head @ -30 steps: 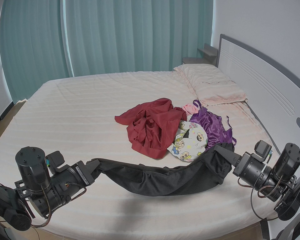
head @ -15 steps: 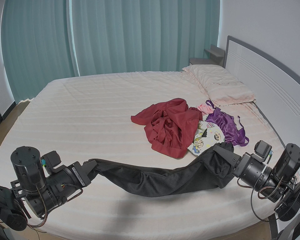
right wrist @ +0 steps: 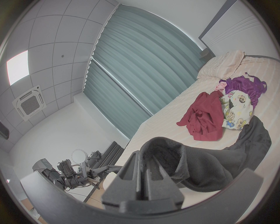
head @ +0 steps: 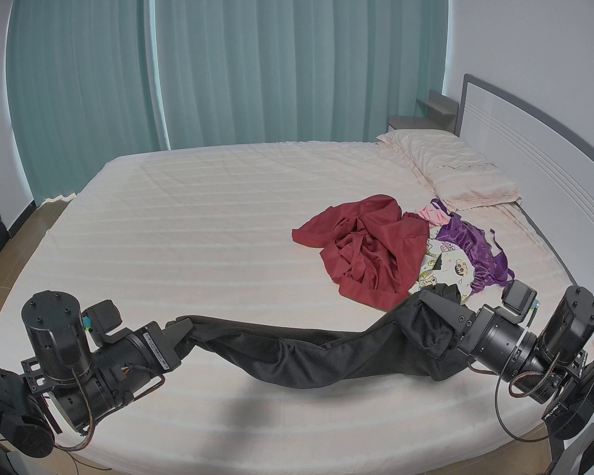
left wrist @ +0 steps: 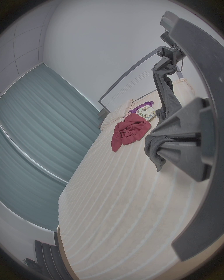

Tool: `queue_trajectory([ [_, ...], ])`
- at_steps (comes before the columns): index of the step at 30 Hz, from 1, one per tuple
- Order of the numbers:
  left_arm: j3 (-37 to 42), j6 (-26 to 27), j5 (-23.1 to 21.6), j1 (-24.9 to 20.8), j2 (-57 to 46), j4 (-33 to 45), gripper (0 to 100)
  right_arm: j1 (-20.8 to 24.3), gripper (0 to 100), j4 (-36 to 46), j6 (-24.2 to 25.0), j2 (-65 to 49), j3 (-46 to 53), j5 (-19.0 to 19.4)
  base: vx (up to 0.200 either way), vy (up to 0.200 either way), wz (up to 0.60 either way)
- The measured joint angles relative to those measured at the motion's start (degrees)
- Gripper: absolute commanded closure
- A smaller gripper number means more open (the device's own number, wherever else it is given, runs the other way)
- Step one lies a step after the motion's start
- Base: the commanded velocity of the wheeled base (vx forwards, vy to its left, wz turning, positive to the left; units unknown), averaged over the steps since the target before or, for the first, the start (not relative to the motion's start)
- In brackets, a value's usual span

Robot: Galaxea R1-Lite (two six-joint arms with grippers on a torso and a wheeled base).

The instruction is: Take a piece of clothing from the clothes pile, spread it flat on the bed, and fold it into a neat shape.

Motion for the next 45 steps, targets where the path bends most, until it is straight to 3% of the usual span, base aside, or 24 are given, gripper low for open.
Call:
queue_trajectory([
  [22, 0.5, -0.3, -0.2, -2.0, 0.1, 0.0, 100, 1.8, 100, 0.0, 0.1, 0.2, 0.2, 0.0, 0.0, 0.2, 0.0],
  [31, 0.5, -0.4, -0.3, -2.0, 0.4, 0.0, 100, 1.6, 100, 0.0, 0.0, 0.0, 0.3, 0.0, 0.0, 0.0, 0.0],
  [45, 0.5, -0.5, -0.2, -2.0, 0.1, -0.1, 100, 1.7, 100, 0.0, -0.1, -1.0, 0.8, 0.1, -0.2, 0.0, 0.0],
])
